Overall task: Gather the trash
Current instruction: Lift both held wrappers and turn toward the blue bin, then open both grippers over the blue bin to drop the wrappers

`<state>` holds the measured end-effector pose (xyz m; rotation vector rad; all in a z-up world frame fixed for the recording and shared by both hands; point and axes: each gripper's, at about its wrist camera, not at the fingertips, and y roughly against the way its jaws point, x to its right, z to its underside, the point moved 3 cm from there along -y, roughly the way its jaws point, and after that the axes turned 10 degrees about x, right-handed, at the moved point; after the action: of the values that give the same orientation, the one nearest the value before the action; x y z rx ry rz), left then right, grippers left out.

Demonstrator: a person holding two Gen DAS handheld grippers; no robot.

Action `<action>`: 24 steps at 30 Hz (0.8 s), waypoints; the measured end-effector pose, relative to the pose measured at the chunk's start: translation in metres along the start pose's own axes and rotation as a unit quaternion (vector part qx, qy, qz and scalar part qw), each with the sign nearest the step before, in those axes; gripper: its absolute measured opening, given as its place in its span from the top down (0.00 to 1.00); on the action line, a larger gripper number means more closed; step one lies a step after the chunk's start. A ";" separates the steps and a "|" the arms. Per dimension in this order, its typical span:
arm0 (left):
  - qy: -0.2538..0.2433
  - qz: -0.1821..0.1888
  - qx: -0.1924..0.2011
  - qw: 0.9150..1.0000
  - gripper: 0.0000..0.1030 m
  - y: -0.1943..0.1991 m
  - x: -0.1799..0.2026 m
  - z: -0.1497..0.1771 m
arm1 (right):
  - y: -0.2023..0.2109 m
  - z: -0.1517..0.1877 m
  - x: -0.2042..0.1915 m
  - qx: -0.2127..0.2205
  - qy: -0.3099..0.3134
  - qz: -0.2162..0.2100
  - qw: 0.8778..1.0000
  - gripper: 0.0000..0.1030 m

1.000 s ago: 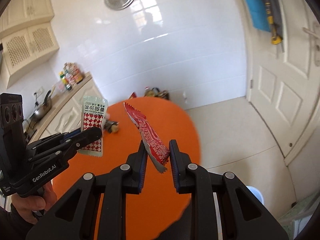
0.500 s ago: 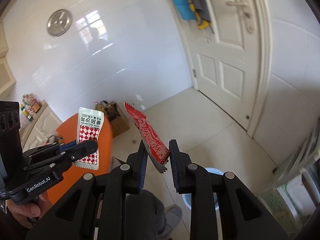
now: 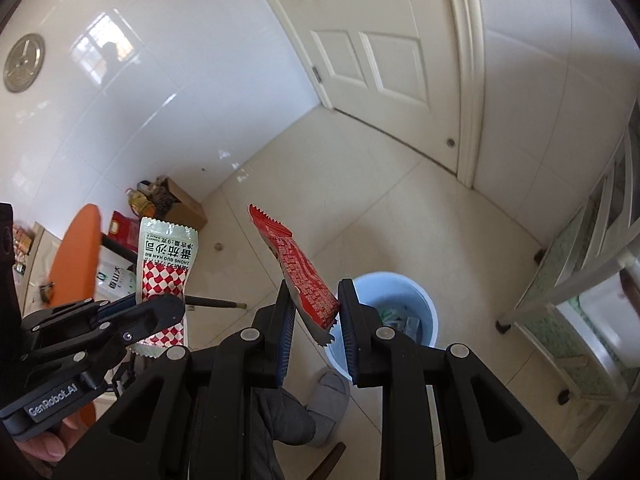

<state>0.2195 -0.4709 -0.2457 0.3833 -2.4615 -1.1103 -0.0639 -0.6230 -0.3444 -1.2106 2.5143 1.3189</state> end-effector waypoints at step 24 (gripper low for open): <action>-0.005 -0.099 0.014 0.995 0.16 -0.041 0.002 -0.054 | -0.021 0.001 0.016 -0.002 -0.064 0.054 0.996 0.00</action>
<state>0.2466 -0.5333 -0.2438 0.6422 -2.4929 -1.1581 -0.0606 -0.6392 -0.3651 -0.9691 2.5199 1.3762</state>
